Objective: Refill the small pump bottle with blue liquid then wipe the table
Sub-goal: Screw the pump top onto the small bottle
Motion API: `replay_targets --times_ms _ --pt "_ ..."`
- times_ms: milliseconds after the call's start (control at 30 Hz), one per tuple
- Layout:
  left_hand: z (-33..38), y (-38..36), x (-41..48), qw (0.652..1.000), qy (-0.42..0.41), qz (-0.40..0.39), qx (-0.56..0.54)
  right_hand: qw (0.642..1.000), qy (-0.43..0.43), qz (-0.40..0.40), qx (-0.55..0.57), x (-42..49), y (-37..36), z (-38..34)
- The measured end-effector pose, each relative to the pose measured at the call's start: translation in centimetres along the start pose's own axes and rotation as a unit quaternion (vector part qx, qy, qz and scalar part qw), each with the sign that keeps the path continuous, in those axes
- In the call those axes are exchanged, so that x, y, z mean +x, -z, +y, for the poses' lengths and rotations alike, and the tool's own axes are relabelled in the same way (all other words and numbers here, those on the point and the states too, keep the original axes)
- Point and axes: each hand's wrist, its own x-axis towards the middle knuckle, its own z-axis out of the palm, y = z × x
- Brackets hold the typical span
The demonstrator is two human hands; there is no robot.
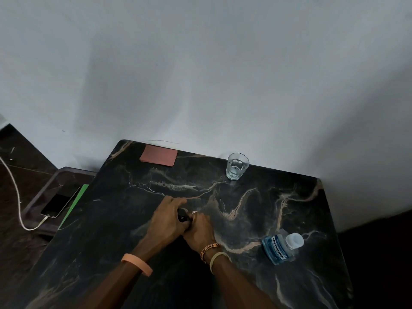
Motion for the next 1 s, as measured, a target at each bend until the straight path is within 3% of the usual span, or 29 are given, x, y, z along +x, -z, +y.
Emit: replay_targets --times_ms 833,1000 --pt "-1.1 -0.5 0.4 0.999 0.028 0.010 -0.039 1.000 0.005 -0.001 0.029 -0.5 0.2 -0.5" --pt "-1.2 -0.9 0.3 0.999 -0.001 0.005 -0.042 1.000 -0.003 -0.001 0.014 -0.4 0.3 -0.4"
